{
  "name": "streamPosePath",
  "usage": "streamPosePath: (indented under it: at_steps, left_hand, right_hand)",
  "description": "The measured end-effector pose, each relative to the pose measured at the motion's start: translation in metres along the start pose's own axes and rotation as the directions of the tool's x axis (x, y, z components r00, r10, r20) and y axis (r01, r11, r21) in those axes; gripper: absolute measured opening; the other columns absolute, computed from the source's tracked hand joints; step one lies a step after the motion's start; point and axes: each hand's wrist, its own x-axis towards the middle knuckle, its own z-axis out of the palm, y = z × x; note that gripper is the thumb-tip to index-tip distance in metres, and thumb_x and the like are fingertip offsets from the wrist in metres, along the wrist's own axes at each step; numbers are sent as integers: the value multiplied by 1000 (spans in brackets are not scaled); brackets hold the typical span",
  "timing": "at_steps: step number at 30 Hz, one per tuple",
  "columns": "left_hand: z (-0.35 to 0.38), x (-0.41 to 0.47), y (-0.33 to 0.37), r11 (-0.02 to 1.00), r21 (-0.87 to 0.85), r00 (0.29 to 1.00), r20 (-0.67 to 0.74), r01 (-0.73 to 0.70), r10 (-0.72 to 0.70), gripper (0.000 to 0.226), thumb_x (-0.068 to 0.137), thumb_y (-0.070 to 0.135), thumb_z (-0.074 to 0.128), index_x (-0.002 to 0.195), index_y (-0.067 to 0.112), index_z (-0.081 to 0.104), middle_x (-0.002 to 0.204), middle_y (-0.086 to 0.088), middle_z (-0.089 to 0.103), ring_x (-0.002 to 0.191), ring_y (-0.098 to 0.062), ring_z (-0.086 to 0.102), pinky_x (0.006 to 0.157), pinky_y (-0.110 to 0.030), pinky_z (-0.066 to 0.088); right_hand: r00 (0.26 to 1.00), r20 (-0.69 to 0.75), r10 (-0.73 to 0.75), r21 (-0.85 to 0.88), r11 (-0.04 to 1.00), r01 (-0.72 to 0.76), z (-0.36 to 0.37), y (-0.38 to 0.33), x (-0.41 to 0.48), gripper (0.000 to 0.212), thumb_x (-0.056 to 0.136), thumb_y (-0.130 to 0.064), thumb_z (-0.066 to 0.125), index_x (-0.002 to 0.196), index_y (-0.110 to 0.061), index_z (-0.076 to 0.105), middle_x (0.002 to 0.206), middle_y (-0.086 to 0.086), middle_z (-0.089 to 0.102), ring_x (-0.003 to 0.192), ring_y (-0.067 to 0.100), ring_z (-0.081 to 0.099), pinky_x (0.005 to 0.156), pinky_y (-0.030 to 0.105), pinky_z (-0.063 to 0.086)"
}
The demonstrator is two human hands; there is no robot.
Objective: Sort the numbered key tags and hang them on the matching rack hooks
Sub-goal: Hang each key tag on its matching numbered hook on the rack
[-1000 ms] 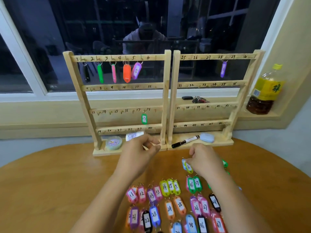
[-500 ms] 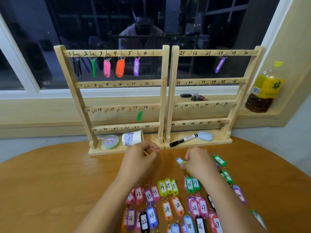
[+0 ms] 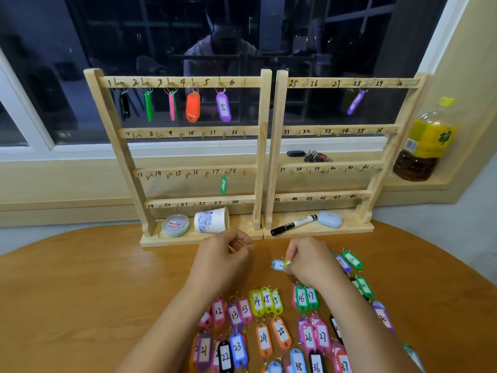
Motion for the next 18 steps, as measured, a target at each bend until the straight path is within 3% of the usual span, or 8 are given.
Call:
streamPosePath:
  at_steps: [4, 7, 9, 14, 16, 18]
  left_hand:
    - [-1, 3, -5, 997, -56, 998, -3, 60, -61, 4, 93, 37, 75, 91, 39, 72, 78, 13, 71, 67, -4, 65, 65, -23, 50]
    - [-3, 4, -4, 983, -141, 993, 15, 121, -120, 7, 94, 44, 76, 94, 38, 72, 77, 12, 74, 75, -11, 72, 70, -32, 55]
    - [-5, 2, 0, 964, -225, 990, 36, 143, -138, 13, 95, 47, 75, 98, 35, 73, 81, 8, 78, 79, -14, 74, 71, -34, 56]
    - [-17, -3, 17, 793, -584, 985, 78, 173, -157, 9, 96, 27, 78, 103, 20, 80, 84, -11, 79, 73, -11, 68, 61, -22, 46]
    - [-19, -3, 19, 762, -629, 987, 67, 154, -145, 8, 95, 18, 79, 102, 16, 81, 82, -11, 77, 72, -10, 66, 58, -16, 45]
    - [-21, -4, 22, 749, -651, 990, 30, 126, -140, 8, 94, 14, 79, 102, 12, 82, 81, -8, 77, 71, -9, 67, 58, -13, 45]
  right_hand:
    - [999, 34, 2, 279, 960, -12, -2, -9, -2, 19, 82, -23, 91, 85, -25, 71, 80, -5, 73, 77, 11, 70, 64, 28, 52]
    - [997, 57, -58, 611, 792, 11, -9, -22, -11, 21, 82, -23, 92, 92, -20, 74, 80, 0, 78, 70, 10, 71, 59, 23, 49]
    - [992, 65, -105, 729, 684, 24, -12, -32, -17, 21, 83, -23, 91, 95, -17, 75, 84, 4, 79, 67, 8, 65, 59, 22, 46]
    - [988, 2, -153, 781, 617, 94, -14, -42, -23, 20, 85, -27, 90, 95, -17, 76, 84, 6, 79, 67, 8, 63, 62, 22, 46]
    - [984, -42, -173, 755, 640, 145, -14, -44, -25, 18, 87, -32, 87, 95, -20, 77, 84, 3, 79, 69, 7, 66, 64, 23, 49]
    - [975, -95, -201, 722, 661, 207, -13, -47, -26, 17, 92, -37, 81, 98, -22, 78, 86, 2, 79, 76, 13, 70, 74, 34, 57]
